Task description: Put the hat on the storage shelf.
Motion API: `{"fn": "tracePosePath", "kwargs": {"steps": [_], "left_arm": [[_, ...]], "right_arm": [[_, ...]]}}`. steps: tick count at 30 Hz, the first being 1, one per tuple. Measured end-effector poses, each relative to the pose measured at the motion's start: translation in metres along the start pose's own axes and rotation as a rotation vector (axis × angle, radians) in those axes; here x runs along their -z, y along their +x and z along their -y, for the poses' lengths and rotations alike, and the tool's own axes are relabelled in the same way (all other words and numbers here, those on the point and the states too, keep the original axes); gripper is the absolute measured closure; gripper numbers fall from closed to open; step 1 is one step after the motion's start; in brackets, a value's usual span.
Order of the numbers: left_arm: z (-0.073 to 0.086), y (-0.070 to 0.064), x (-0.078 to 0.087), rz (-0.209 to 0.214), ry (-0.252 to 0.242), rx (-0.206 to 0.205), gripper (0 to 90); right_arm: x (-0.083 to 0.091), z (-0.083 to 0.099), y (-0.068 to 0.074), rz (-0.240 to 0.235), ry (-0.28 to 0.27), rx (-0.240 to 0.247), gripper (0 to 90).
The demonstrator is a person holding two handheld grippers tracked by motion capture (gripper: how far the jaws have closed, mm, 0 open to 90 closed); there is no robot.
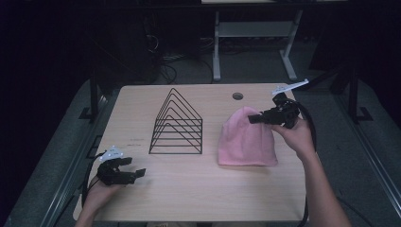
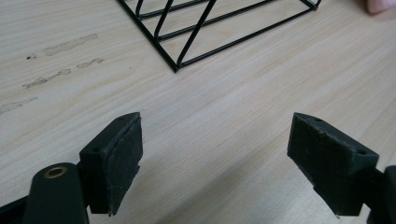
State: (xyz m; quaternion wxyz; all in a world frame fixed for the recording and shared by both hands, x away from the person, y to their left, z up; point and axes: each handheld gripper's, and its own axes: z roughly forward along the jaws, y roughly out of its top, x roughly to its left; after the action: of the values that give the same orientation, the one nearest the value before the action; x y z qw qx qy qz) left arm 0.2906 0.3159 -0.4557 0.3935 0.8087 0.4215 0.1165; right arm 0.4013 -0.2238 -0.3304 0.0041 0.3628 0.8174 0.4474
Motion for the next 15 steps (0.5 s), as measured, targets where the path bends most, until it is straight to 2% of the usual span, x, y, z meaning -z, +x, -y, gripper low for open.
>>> {"fn": "tracePosePath", "kwargs": {"steps": [15], "left_arm": [[-0.001, -0.003, -0.001, 0.009, -0.004, 0.003, 18.5]], "right_arm": [[0.022, -0.019, 0.013, 0.002, -0.049, 0.046, 76.9]]}}
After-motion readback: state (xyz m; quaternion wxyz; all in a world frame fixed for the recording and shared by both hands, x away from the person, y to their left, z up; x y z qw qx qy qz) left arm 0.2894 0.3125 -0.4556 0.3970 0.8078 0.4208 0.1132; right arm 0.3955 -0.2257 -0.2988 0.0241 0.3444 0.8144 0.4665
